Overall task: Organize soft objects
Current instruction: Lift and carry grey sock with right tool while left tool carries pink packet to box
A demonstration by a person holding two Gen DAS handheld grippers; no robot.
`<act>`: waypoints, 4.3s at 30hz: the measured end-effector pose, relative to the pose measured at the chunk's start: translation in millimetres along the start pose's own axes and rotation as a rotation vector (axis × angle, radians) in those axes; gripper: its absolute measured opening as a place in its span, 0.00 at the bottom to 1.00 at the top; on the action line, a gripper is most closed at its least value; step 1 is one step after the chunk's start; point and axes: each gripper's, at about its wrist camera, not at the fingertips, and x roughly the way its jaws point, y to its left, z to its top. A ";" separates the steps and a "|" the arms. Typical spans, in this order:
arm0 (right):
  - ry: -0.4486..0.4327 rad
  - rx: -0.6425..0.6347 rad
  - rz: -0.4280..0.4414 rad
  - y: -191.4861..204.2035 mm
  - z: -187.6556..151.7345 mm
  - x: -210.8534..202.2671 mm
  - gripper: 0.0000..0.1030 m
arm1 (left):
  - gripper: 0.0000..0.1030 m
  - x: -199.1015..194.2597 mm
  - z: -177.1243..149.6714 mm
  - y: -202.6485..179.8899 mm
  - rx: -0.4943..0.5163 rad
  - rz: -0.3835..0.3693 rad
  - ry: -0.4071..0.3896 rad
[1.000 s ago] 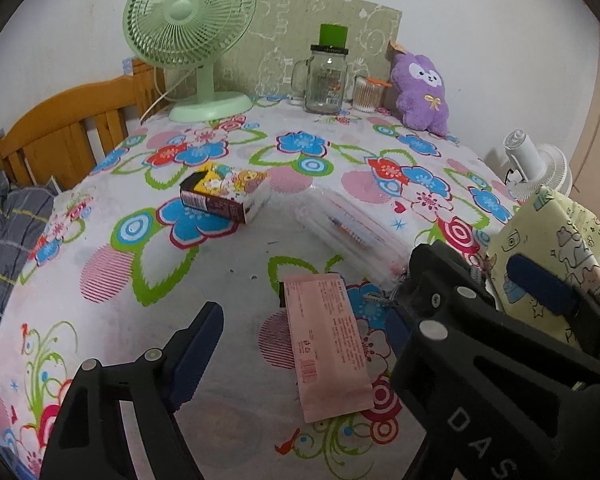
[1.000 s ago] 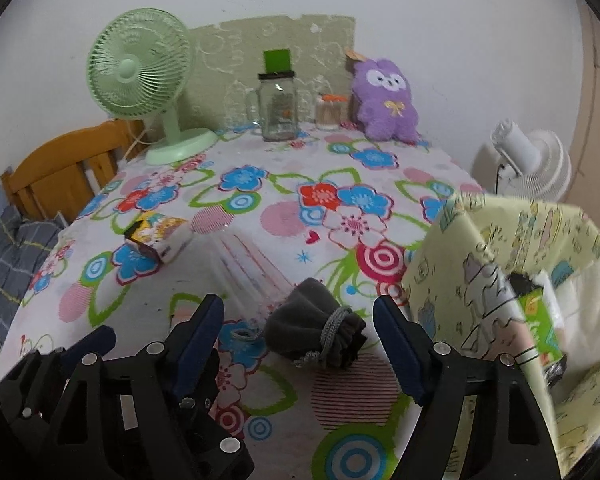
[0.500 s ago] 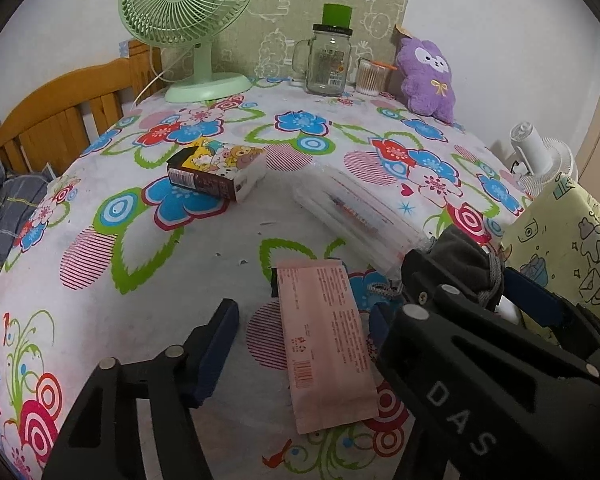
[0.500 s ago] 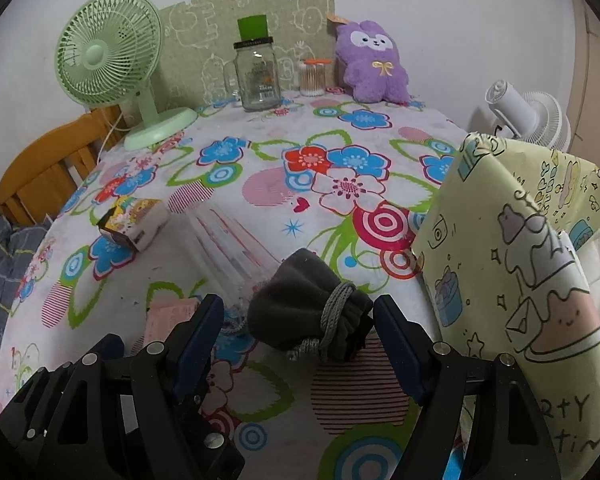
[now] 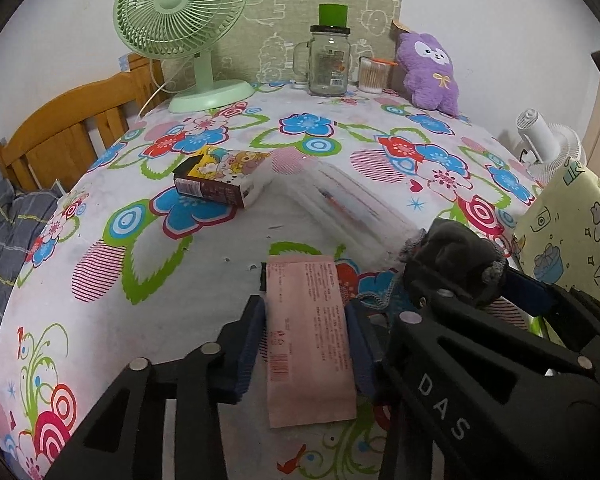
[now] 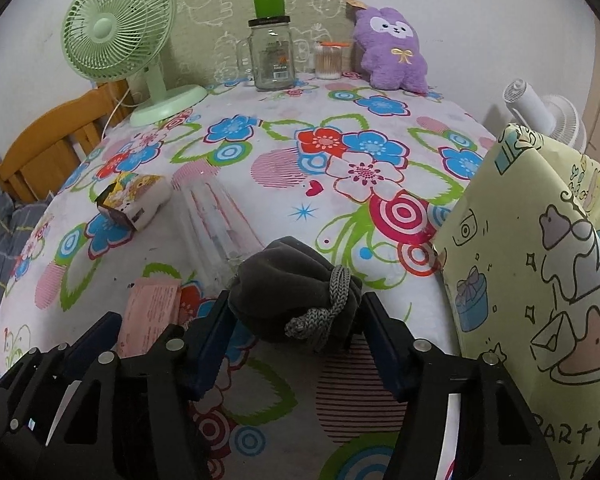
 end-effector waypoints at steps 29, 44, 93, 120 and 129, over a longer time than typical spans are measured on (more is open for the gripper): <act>-0.069 -0.040 0.040 0.5 -3.3 -52.3 0.53 | 0.38 -48.0 -2.6 -5.2 -0.013 -0.007 -0.071; -0.159 -0.044 0.065 -4.3 1.4 -103.8 0.53 | 0.38 -96.7 2.2 -12.8 -0.019 -0.012 -0.155; -0.342 -0.055 0.013 -84.4 27.2 -207.4 0.53 | 0.38 -173.4 32.1 -103.1 0.106 -0.133 -0.311; -0.335 0.034 -0.051 -150.1 33.1 -191.1 0.53 | 0.38 -148.0 43.5 -165.6 0.187 -0.204 -0.295; -0.316 0.073 -0.073 -174.1 30.7 -177.5 0.53 | 0.38 -130.7 44.0 -189.6 0.219 -0.237 -0.267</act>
